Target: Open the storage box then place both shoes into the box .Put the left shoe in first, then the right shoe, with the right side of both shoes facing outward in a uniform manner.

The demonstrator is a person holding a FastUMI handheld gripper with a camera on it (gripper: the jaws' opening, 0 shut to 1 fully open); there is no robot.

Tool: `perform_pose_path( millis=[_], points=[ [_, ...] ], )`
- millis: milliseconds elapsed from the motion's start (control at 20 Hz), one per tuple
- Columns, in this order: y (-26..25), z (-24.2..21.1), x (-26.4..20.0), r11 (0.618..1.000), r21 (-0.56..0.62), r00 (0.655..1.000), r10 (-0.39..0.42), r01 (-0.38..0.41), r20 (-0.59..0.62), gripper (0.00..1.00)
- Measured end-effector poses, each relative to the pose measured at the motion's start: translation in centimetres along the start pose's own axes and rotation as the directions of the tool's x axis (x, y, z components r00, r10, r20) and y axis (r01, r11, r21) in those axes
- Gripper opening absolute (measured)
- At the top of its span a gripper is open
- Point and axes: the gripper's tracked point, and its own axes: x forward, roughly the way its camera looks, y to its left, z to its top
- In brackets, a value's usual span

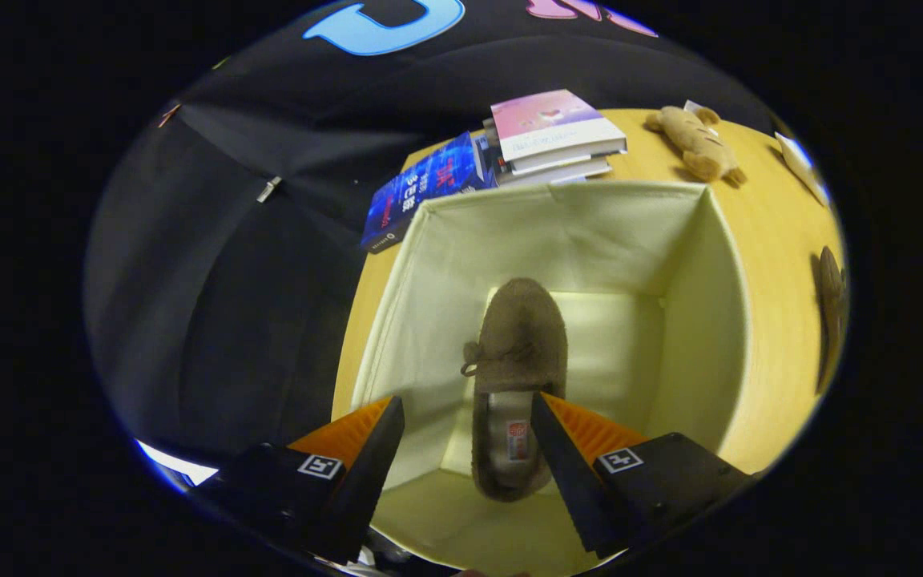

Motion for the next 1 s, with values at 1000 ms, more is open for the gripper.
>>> perform_pose_path(
  millis=[1000],
  points=[
    [-28.5, 7.3, -24.3, 0.937, -0.173, 0.880, -0.206, 0.303, 0.428, 0.99]
  ],
)
